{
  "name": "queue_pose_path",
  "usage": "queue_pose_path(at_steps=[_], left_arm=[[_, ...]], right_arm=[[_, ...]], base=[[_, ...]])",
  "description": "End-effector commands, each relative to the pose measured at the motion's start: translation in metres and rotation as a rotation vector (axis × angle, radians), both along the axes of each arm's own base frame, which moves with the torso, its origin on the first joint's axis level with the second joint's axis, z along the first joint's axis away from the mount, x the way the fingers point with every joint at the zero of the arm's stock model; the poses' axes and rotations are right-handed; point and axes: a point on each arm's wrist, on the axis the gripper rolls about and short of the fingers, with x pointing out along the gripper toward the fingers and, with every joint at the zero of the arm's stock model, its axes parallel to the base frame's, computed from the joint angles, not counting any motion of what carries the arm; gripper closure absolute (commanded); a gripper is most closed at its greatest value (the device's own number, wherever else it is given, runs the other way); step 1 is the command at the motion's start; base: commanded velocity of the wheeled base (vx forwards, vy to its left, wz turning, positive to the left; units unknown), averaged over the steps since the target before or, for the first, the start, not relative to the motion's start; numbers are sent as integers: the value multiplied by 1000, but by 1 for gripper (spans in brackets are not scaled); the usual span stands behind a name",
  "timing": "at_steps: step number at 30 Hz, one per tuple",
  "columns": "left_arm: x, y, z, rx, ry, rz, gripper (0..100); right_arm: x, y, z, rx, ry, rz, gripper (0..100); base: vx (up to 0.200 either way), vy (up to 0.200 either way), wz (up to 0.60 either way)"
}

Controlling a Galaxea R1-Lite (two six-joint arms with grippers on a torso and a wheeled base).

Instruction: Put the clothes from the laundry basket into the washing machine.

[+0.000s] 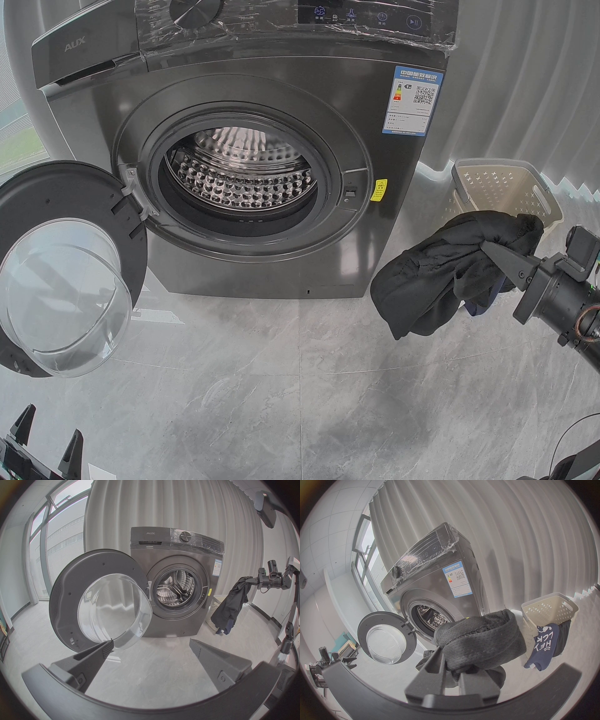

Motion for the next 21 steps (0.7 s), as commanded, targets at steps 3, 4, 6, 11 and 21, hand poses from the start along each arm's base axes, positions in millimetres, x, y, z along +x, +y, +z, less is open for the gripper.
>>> queue_pose_path(at_steps=[3,4,6,11,21], left_arm=[[0,0,-5,0,0,-1,0],[0,0,-5,0,0,1,0],[0,0,-5,0,0,1,0],[0,0,-5,0,0,1,0],[0,0,-5,0,0,1,0]], right_arm=[[0,0,1,3,-3,1,100],[0,0,-1,1,4,-1,100],[1,0,-2,-2,8,-1,100],[1,0,-2,-3,9,-2,100],[1,0,-4,-7,15,-4,100]], base=[[0,200,0],[0,200,0],[0,200,0],[0,200,0],[0,20,0]])
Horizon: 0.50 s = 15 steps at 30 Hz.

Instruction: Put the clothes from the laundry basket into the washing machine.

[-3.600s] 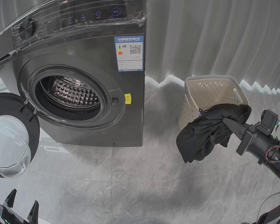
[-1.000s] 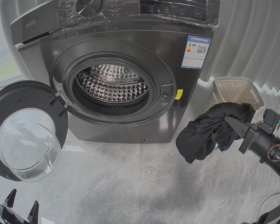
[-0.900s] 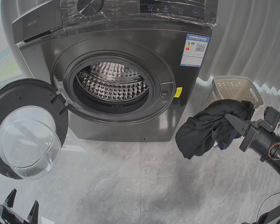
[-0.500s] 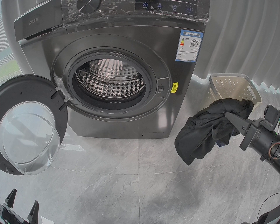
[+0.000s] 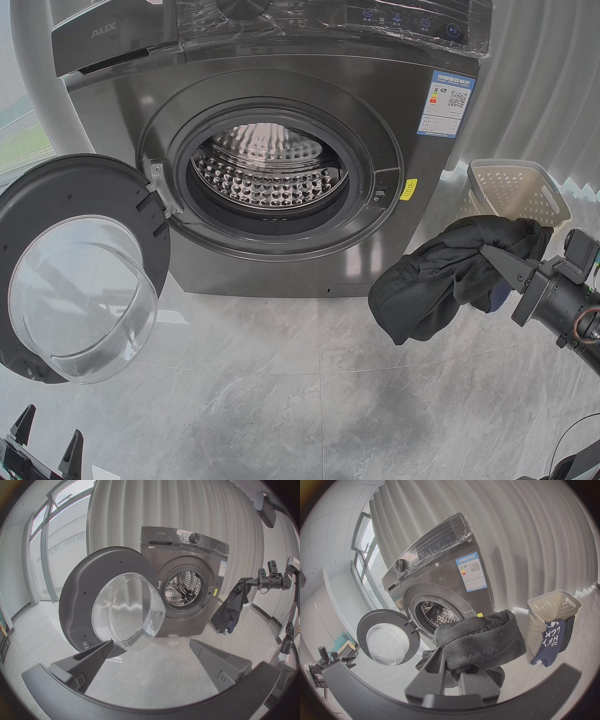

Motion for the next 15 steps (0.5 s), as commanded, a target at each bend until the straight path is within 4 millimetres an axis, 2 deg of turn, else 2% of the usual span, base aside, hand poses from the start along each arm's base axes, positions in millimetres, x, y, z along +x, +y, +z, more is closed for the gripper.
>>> queue_pose_path(at_steps=[1,9,15], left_arm=[[0,0,-5,0,0,0,0],[0,0,-5,-2,0,-2,0],[0,0,-5,0,0,-2,0]], right_arm=[[0,0,0,-2,2,1,100],[0,0,-1,-1,4,1,100],[0,0,-1,-2,7,-2,100]], base=[[0,0,0],[0,0,0],[0,200,0]])
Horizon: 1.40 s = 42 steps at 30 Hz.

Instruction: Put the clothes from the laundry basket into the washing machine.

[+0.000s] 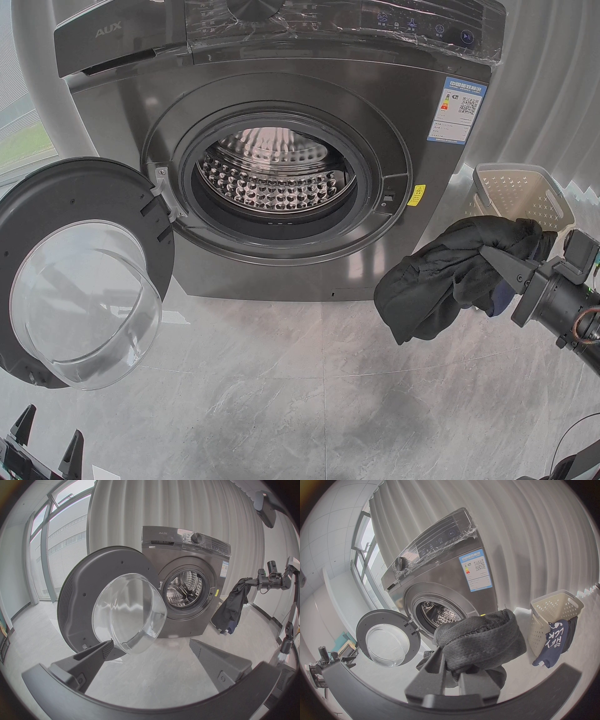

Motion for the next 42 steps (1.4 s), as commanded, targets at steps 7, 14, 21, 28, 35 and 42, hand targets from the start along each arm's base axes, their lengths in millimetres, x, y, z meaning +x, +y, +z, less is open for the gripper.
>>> queue_pose_path(at_steps=[7,14,21,28,35,42], left_arm=[[0,0,-5,0,0,1,0],[0,0,-5,0,0,1,0],[0,0,-5,3,0,3,0],[0,0,-5,9,-2,4,0],[0,0,-5,6,-2,6,0],[-3,0,11,-8,-98,13,0]], right_arm=[[1,0,-1,-4,4,1,100],[0,0,-1,-5,2,1,100],[-2,11,0,-3,8,55,100],[10,37,-1,9,38,111,100],[19,54,3,32,28,129,100],[23,66,6,83,-19,163,100]], base=[[0,86,0],[0,0,0],[0,0,0],[0,0,0],[0,0,0],[0,0,0]])
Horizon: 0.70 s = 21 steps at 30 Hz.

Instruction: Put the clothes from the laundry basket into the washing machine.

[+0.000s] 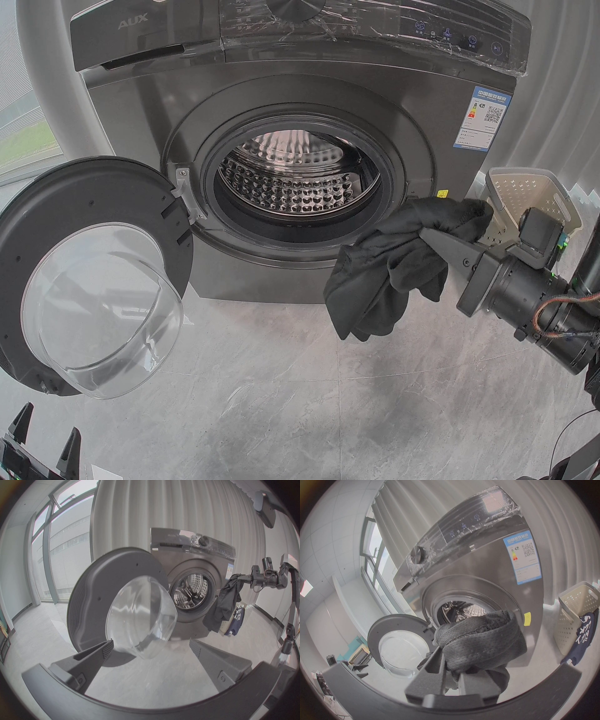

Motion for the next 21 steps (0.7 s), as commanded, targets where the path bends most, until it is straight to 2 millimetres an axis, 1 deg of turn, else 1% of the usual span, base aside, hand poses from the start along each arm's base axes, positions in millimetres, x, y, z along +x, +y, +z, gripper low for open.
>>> queue_pose_path(at_steps=[1,2,3,4,5,7,8,9,11,12,13,14,16,18,19,21], left_arm=[[-14,0,40,-26,-228,-6,0],[-20,0,63,-27,-293,-15,0],[-21,0,71,-26,-287,-30,0],[-21,0,71,-26,-287,-30,0],[-4,-2,77,19,-136,-148,0],[15,-6,73,35,9,-318,0],[17,-6,73,35,19,-330,0],[34,-9,71,21,117,-439,0],[52,-12,76,18,165,-527,0],[54,-12,76,19,168,-533,0],[73,-15,80,24,194,-599,0],[87,-19,82,25,202,-642,0],[101,-26,84,26,210,-705,0],[107,-31,84,25,216,-741,0],[117,-40,84,32,224,-796,0],[130,-49,81,32,245,-824,0]], right_arm=[[6,14,-2,27,-10,30,100],[8,17,-3,26,-5,33,100],[10,19,-4,25,-4,36,100],[10,19,-4,25,-4,36,100],[20,34,-5,24,0,35,100],[26,50,-3,38,-6,43,100],[26,51,-3,40,-7,45,100],[27,61,2,66,-24,34,100],[28,68,5,88,-33,43,100],[28,69,5,90,-34,44,100],[33,75,2,103,-18,50,100],[36,79,3,122,-10,58,100],[37,81,7,149,-8,69,100],[38,83,9,160,-9,77,100],[37,85,13,180,-13,98,100],[37,87,19,200,-21,110,100]], base=[[0,0,0],[0,0,0],[0,0,0],[0,0,0],[0,0,0],[0,0,0],[0,0,0],[0,0,0],[0,0,0],[0,0,0],[0,0,0],[0,0,0],[0,0,0],[0,0,0],[0,0,0],[0,0,0]])
